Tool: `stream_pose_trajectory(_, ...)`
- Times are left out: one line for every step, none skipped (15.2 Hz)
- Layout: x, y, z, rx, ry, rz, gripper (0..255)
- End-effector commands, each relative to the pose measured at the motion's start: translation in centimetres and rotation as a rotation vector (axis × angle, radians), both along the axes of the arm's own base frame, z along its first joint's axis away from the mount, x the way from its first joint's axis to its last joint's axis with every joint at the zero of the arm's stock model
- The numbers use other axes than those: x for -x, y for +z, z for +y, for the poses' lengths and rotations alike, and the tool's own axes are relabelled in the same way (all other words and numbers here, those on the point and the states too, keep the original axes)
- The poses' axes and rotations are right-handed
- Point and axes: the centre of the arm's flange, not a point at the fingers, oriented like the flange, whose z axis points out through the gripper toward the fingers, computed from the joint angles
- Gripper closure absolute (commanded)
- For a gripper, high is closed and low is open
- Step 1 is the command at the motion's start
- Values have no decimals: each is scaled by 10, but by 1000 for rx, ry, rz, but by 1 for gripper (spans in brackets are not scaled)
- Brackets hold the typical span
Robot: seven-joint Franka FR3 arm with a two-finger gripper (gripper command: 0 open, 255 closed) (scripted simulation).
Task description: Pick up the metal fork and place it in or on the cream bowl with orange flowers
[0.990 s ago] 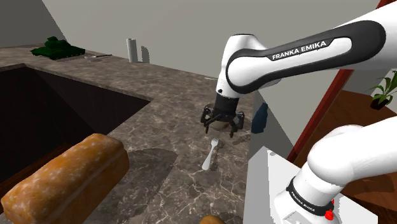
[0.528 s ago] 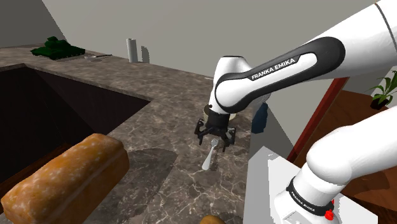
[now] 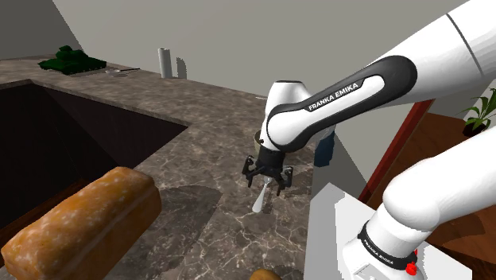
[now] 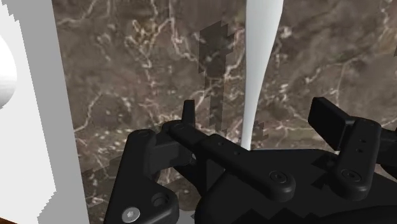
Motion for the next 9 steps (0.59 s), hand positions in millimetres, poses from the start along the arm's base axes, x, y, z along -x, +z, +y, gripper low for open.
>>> stream_pose_trajectory(0, 0, 0, 0, 0, 0, 0)
stream_pose_trajectory(0, 0, 0, 0, 0, 0, 0)
stream_pose_trajectory(0, 0, 0, 0, 0, 0, 0)
stream_pose_trajectory(0, 0, 0, 0, 0, 0, 255)
stream_pose_trajectory(0, 0, 0, 0, 0, 0, 255)
stream_pose_trajectory(0, 0, 0, 0, 0, 0, 255)
stream_pose_trajectory(0, 0, 0, 0, 0, 0, 255)
stream_pose_trajectory(0, 0, 0, 0, 0, 0, 255)
stream_pose_trajectory(0, 0, 0, 0, 0, 0, 255)
